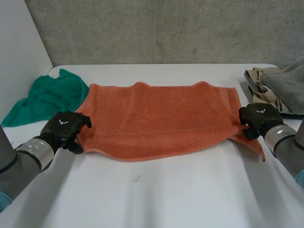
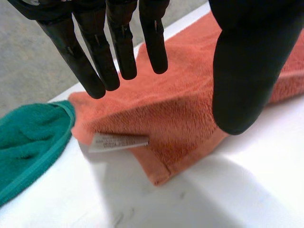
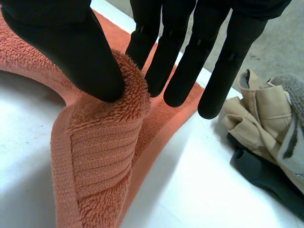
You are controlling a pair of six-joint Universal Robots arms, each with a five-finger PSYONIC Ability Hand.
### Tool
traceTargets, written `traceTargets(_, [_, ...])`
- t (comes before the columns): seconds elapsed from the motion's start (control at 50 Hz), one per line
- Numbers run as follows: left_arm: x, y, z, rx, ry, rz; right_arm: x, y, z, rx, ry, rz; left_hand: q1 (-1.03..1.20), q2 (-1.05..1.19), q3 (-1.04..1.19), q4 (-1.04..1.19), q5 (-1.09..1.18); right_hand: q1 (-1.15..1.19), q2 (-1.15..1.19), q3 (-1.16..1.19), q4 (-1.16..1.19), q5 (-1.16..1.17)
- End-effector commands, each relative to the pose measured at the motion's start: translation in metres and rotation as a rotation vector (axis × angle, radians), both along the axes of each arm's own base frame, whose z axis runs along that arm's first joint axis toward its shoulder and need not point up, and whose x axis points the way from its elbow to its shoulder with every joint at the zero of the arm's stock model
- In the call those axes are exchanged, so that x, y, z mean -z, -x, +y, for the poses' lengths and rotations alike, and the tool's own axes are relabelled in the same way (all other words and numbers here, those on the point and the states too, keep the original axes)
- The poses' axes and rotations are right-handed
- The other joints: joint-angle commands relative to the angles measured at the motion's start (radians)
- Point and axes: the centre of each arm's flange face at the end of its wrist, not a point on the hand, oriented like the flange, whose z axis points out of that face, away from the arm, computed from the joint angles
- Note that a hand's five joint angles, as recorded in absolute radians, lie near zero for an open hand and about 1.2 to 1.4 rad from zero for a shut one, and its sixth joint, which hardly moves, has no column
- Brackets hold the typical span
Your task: Fold the laundry.
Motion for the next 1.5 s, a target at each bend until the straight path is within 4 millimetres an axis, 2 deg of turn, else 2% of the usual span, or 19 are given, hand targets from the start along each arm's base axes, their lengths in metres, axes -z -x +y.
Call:
traceTargets(0.02, [0.016, 0.005, -0.007, 0.059, -0.043, -0.034, 0.002, -0.003, 0.003, -0.009, -0.006, 0.004, 0.124, 0.121, 0.124, 0.113, 0.109, 0.272, 0.214, 0.203, 0.198, 0.228])
traceTargets(0.16, [0.028, 0.019, -0.009, 0.09, -0.083, -0.065, -0.002, 0.001, 0.001, 0.006, 0.001, -0.004, 0.127, 0.124, 0.127, 0.116, 0.112, 0.272, 0.214, 0.203, 0.198, 0.228])
traceTargets(0.34, [0.025, 0.031, -0.015, 0.073, -0.035, -0.069, -0.003, 0.004, 0.003, 0.013, -0.009, -0.002, 0.267, 0.264, 0.268, 0.257, 0.253, 0.272, 0.214, 0.203, 0.198, 0.228])
traceTargets(0.56, [0.025, 0.018, -0.039, -0.142, 0.102, -0.109, -0.004, 0.005, 0.006, 0.014, -0.029, 0.002, 0.271, 0.268, 0.271, 0.26, 0.256, 0.272, 0.214, 0.203, 0.198, 0.228])
traceTargets(0.68, [0.023, 0.013, -0.041, -0.157, 0.131, -0.166, -0.006, 0.003, 0.007, 0.006, -0.033, 0.008, 0.312, 0.309, 0.312, 0.301, 0.297, 0.272, 0.214, 0.203, 0.198, 0.228])
traceTargets(0.7, [0.022, 0.012, -0.039, -0.149, 0.138, -0.187, -0.007, 0.003, 0.008, 0.004, -0.033, 0.009, 0.399, 0.396, 0.399, 0.388, 0.385, 0.272, 0.214, 0.203, 0.198, 0.228])
traceTargets(0.74, [0.02, 0.011, -0.037, -0.14, 0.143, -0.199, -0.007, 0.003, 0.008, 0.004, -0.036, 0.009, 0.773, 0.77, 0.774, 0.763, 0.759, 0.272, 0.214, 0.203, 0.198, 0.228])
traceTargets(0.76, [0.017, 0.011, -0.033, -0.127, 0.151, -0.208, -0.009, 0.002, 0.009, 0.002, -0.038, 0.011, 0.863, 0.859, 0.863, 0.852, 0.848, 0.272, 0.214, 0.203, 0.198, 0.228])
traceTargets(0.96, [-0.009, -0.003, 0.0, -0.056, 0.148, -0.213, -0.03, 0.004, 0.018, -0.029, -0.049, 0.095, 0.863, 0.86, 0.864, 0.853, 0.849, 0.272, 0.214, 0.203, 0.198, 0.228])
traceTargets(1.04, [-0.023, -0.014, 0.028, -0.026, 0.084, -0.288, -0.044, 0.012, 0.034, -0.083, -0.112, 0.249, 0.863, 0.86, 0.864, 0.853, 0.849, 0.272, 0.214, 0.203, 0.198, 0.228])
traceTargets(1.06, [-0.025, -0.016, 0.044, 0.008, 0.026, -0.339, -0.048, 0.016, 0.04, -0.112, -0.147, 0.315, 0.863, 0.86, 0.864, 0.853, 0.849, 0.272, 0.214, 0.203, 0.198, 0.228])
traceTargets(1.14, [-0.029, -0.022, 0.085, 0.101, -0.161, -0.459, -0.05, 0.026, 0.064, -0.233, -0.297, 0.5, 0.863, 0.86, 0.864, 0.853, 0.849, 0.272, 0.214, 0.203, 0.198, 0.228])
traceTargets(1.2, [-0.03, -0.025, 0.096, 0.157, -0.24, -0.498, -0.05, 0.029, 0.074, -0.319, -0.368, 0.583, 0.863, 0.86, 0.864, 0.853, 0.849, 0.272, 0.214, 0.203, 0.198, 0.228])
traceTargets(1.26, [-0.027, -0.025, 0.086, 0.174, -0.224, -0.512, -0.042, 0.027, 0.074, -0.351, -0.402, 0.625, 0.863, 0.86, 0.864, 0.853, 0.849, 0.272, 0.214, 0.203, 0.198, 0.228])
traceTargets(1.34, [-0.023, -0.017, 0.051, 0.168, -0.135, -0.529, -0.033, 0.02, 0.056, -0.307, -0.37, 0.638, 0.863, 0.86, 0.864, 0.853, 0.849, 0.272, 0.214, 0.203, 0.198, 0.228])
traceTargets(1.4, [-0.032, -0.005, 0.017, 0.117, -0.023, -0.531, -0.042, 0.012, 0.03, -0.213, -0.255, 0.608, 0.863, 0.86, 0.864, 0.853, 0.849, 0.272, 0.214, 0.203, 0.198, 0.228])
traceTargets(1.42, [-0.04, -0.002, 0.005, 0.09, 0.023, -0.526, -0.047, 0.009, 0.022, -0.182, -0.212, 0.587, 0.863, 0.86, 0.864, 0.853, 0.849, 0.272, 0.214, 0.203, 0.198, 0.228])
traceTargets(1.44, [-0.058, 0.005, -0.015, 0.037, 0.119, -0.498, -0.062, 0.005, 0.006, -0.115, -0.118, 0.537, 0.863, 0.86, 0.864, 0.853, 0.849, 0.272, 0.214, 0.203, 0.198, 0.228])
traceTargets(1.5, [-0.099, 0.013, -0.043, -0.061, 0.293, -0.409, -0.091, 0.0, -0.016, -0.02, 0.037, 0.432, 0.863, 0.86, 0.864, 0.853, 0.849, 0.272, 0.214, 0.203, 0.198, 0.228])
